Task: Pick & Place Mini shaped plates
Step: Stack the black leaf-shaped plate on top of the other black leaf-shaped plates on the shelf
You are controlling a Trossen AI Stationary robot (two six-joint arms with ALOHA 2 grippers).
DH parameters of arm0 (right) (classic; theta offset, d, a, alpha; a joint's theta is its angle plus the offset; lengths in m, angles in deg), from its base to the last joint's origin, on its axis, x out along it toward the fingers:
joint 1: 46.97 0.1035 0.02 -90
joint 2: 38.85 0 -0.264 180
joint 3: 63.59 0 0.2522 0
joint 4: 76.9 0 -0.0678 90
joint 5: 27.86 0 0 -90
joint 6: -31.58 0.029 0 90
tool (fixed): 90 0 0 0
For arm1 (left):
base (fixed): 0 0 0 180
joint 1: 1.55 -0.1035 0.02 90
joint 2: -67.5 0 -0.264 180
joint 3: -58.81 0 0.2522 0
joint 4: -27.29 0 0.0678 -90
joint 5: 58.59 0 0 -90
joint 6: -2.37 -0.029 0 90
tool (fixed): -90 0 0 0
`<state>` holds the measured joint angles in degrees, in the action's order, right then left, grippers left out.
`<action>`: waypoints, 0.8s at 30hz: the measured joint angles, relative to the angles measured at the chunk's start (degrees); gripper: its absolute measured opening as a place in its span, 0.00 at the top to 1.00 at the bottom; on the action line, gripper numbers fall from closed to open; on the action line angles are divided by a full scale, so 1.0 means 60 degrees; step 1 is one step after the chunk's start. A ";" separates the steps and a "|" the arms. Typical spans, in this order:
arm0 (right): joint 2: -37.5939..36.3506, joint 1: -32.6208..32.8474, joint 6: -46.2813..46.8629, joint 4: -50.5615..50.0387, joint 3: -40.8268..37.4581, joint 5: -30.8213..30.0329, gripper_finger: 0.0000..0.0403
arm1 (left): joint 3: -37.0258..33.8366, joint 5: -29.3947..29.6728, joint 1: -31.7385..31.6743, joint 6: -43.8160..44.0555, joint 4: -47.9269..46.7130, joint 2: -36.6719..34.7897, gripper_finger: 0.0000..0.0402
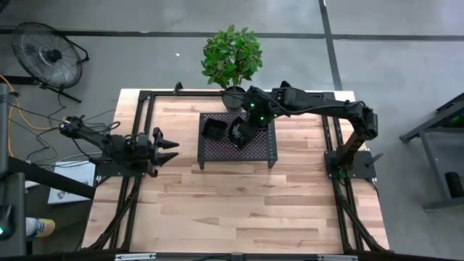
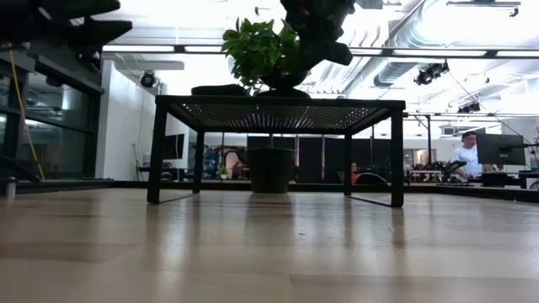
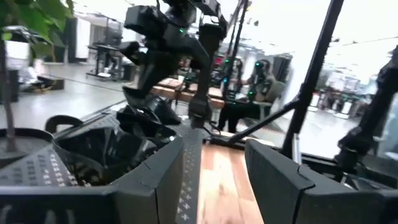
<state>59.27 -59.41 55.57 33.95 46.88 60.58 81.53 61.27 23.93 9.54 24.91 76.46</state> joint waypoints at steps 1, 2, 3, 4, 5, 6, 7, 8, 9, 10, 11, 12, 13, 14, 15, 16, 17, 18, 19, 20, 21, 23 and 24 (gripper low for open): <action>0.0000 -0.0001 0.0002 0.0001 0.0000 -0.0050 1.00 | -0.0153 -0.0108 -0.0007 0.0062 0.0004 -0.0164 0.58; 0.0000 -0.0001 0.0019 0.0001 0.0000 -0.0055 1.00 | -0.0310 -0.0242 -0.0004 0.0095 0.0007 -0.0298 0.58; 0.0000 0.0002 0.0042 0.0002 0.0000 -0.0035 1.00 | -0.0466 -0.0405 -0.0004 0.0098 0.0058 -0.0422 0.58; 0.0000 0.0002 0.0077 0.0001 0.0000 -0.0025 1.00 | -0.0629 -0.0546 -0.0004 0.0098 0.0206 -0.0536 0.58; 0.0000 0.0002 0.0082 0.0001 0.0000 -0.0022 1.00 | -0.0784 -0.0748 -0.0004 0.0100 0.0391 -0.0645 0.58; 0.0000 0.0006 0.0089 0.0001 0.0000 -0.0008 1.00 | -0.0917 -0.0926 -0.0004 0.0096 0.0605 -0.0754 0.58; 0.0000 0.0009 0.0100 0.0005 0.0000 -0.0004 1.00 | -0.1064 -0.1088 -0.0004 0.0097 0.0917 -0.0833 0.58; 0.0000 0.0007 0.0150 0.0005 0.0000 -0.0007 1.00 | -0.1205 -0.1216 -0.0004 0.0114 0.1204 -0.0900 0.58; 0.0000 0.0006 0.0196 0.0005 0.0000 -0.0010 1.00 | -0.1301 -0.1337 -0.0004 0.0035 0.1468 -0.0925 0.58; 0.0000 0.0006 0.0238 0.0009 0.0000 -0.0011 1.00 | -0.1343 -0.1388 -0.0006 -0.0029 0.1644 -0.0959 0.58; 0.0000 0.0006 0.0246 0.0012 0.0000 -0.0013 1.00 | -0.1342 -0.1395 -0.0017 -0.0092 0.1504 -0.0986 0.58; 0.0000 0.0005 0.0246 0.0015 0.0000 -0.0023 1.00 | -0.1342 -0.1470 -0.0091 -0.0154 0.1514 -0.0976 0.58; 0.0000 0.0002 0.0247 0.0028 0.0000 -0.0048 1.00 | -0.1342 -0.1611 -0.0231 -0.0209 0.1417 -0.0965 0.58; 0.0000 0.0006 0.0251 0.0035 0.0000 -0.0076 1.00 | -0.1343 -0.1837 -0.0434 -0.0269 0.1394 -0.0962 0.58; 0.0000 0.0006 0.0253 0.0046 0.0000 -0.0111 1.00 | -0.1346 -0.2212 -0.0676 -0.0304 0.1424 -0.0961 0.58; 0.0000 0.0006 0.0254 0.0060 0.0000 -0.0161 1.00 | -0.1346 -0.2641 -0.0976 -0.0304 0.1437 -0.0970 0.58; 0.0000 0.0006 0.0254 0.0060 0.0000 -0.0168 1.00 | -0.1349 -0.3093 -0.1294 -0.0301 0.1442 -0.0977 0.58; 0.0000 0.0006 0.0254 0.0060 0.0000 -0.0171 1.00 | -0.1349 -0.3536 -0.1622 -0.0287 0.1401 -0.0970 0.58; 0.0000 0.0006 0.0254 0.0060 0.0000 -0.0168 1.00 | -0.1353 -0.3952 -0.2037 -0.0189 0.1285 -0.0966 0.58; 0.0000 0.0006 0.0251 0.0060 0.0000 -0.0168 1.00 | -0.1353 -0.4315 -0.2427 -0.0103 0.1162 -0.0963 0.58; 0.0000 0.0006 0.0252 0.0060 0.0000 -0.0168 1.00 | -0.1353 -0.4648 -0.2819 -0.0034 0.1071 -0.0963 0.58; 0.0000 0.0005 0.0254 0.0051 0.0000 -0.0151 1.00 | -0.1357 -0.5325 -0.3549 0.0028 0.0994 -0.0963 0.58; 0.0000 -0.0010 0.0263 0.0035 0.0000 -0.0097 1.00 | -0.1360 -0.5685 -0.3858 0.0057 0.0990 -0.0963 0.58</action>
<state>59.27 -59.47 57.15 34.16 46.88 60.00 73.37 27.16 0.78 9.88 30.85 70.68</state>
